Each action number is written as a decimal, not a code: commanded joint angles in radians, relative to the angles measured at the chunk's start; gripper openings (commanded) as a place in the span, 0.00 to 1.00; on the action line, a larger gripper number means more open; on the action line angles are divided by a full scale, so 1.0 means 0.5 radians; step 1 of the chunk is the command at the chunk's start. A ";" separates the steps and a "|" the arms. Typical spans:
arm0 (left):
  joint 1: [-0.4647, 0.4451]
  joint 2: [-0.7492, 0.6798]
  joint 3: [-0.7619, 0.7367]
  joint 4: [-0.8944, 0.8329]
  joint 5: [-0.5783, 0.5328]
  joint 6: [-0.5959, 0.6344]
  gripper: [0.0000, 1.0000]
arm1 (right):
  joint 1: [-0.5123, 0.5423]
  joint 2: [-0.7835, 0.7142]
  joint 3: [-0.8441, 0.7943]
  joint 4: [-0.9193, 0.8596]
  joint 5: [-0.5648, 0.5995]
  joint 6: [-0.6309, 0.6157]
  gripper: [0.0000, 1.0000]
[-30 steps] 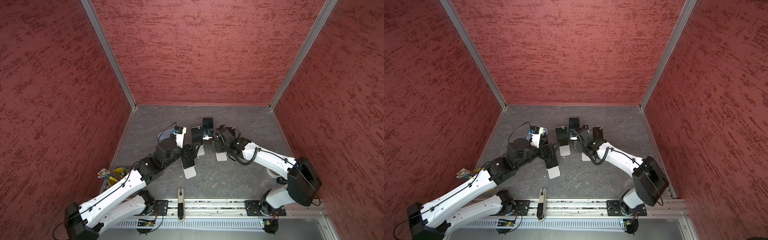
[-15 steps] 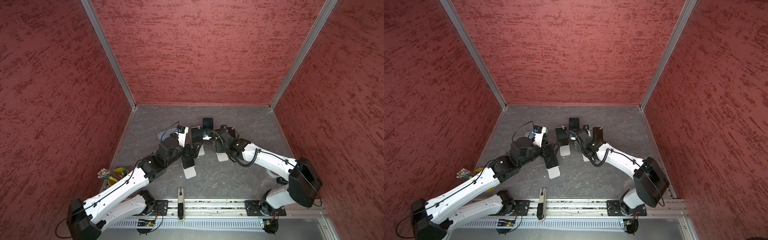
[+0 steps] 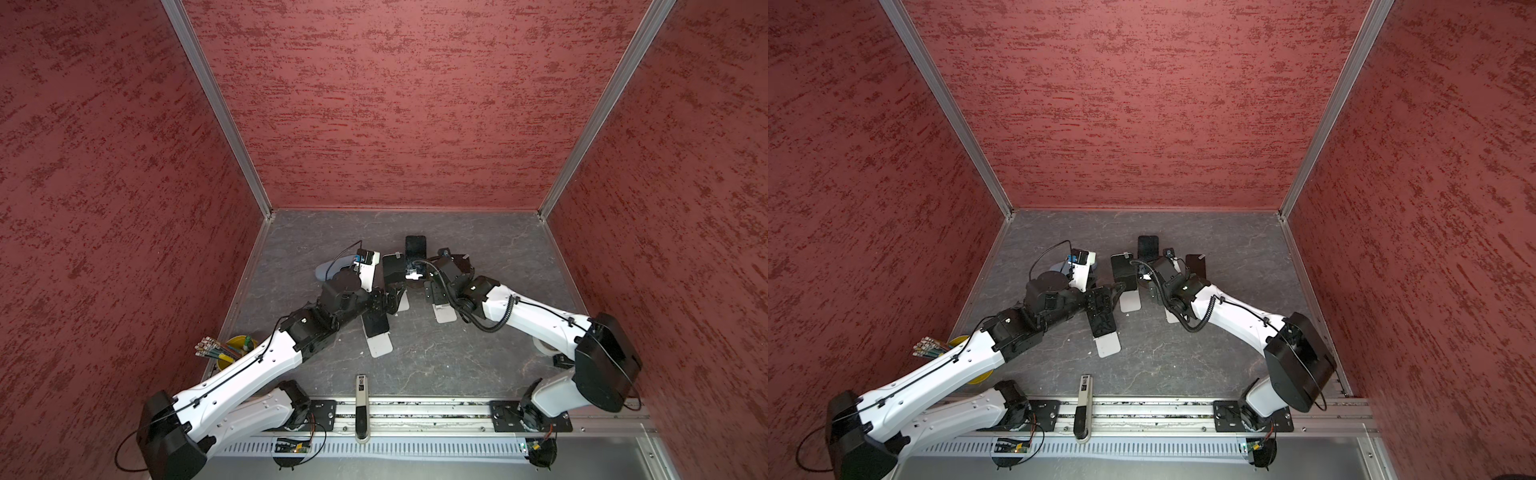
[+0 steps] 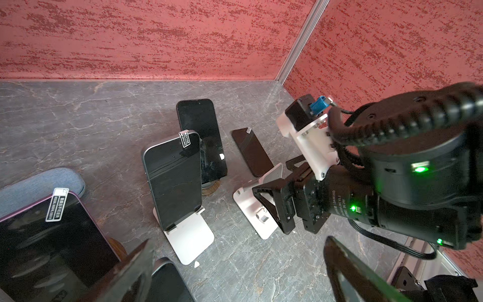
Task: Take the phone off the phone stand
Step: 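Lower the right gripper and close it on the empty white stand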
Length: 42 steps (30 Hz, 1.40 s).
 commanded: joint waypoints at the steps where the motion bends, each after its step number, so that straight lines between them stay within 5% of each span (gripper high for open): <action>1: 0.013 0.012 0.077 -0.018 0.018 0.018 1.00 | -0.020 0.052 0.039 0.108 0.016 -0.039 0.94; 16: 0.010 0.008 0.086 -0.026 0.015 -0.052 1.00 | -0.113 0.119 -0.070 0.278 -0.095 -0.064 0.86; 28: 0.011 0.024 0.086 -0.010 0.024 -0.063 1.00 | -0.122 0.109 -0.122 0.276 -0.063 -0.077 0.56; 42: 0.011 0.027 0.066 0.006 0.028 -0.055 1.00 | -0.192 -0.140 -0.127 0.189 -0.105 -0.076 0.51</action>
